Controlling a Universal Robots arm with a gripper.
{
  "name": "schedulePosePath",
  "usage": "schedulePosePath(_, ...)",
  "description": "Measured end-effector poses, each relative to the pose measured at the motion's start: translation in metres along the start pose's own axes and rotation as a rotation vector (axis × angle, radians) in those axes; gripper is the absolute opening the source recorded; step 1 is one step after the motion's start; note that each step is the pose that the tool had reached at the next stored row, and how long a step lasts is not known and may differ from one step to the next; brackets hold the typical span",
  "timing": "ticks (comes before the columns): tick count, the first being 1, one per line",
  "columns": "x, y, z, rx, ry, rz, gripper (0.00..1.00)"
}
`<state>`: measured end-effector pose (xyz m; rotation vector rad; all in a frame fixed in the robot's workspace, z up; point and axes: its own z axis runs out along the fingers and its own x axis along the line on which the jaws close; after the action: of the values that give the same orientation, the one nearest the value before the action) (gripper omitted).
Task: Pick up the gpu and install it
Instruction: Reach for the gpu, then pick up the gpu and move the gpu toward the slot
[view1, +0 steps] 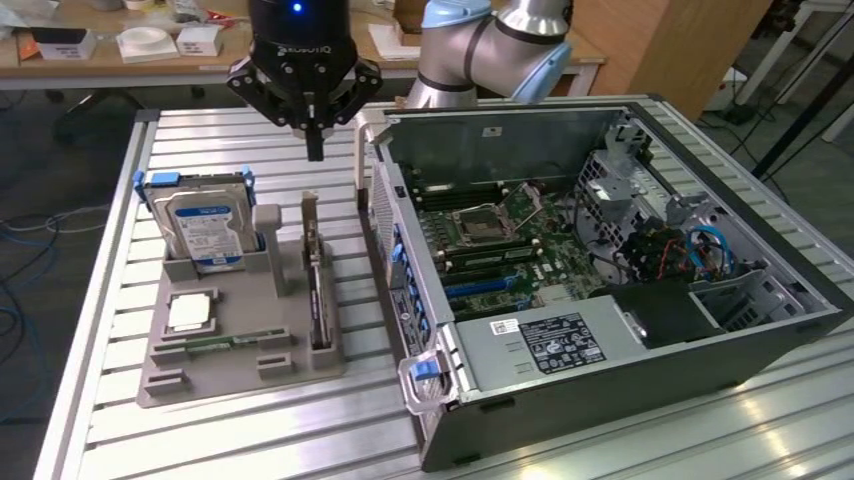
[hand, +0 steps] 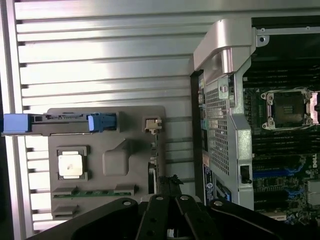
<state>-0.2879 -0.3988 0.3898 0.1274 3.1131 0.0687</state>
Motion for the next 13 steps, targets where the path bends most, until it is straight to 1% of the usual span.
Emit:
schedulePosePath(4,0.0052,-0.0004,-0.0001,0.0000,0.0000,0.000,0.11)
schedulePosePath(13,0.0053,-0.0004,-0.0001,0.0000,0.0000,0.000,0.11)
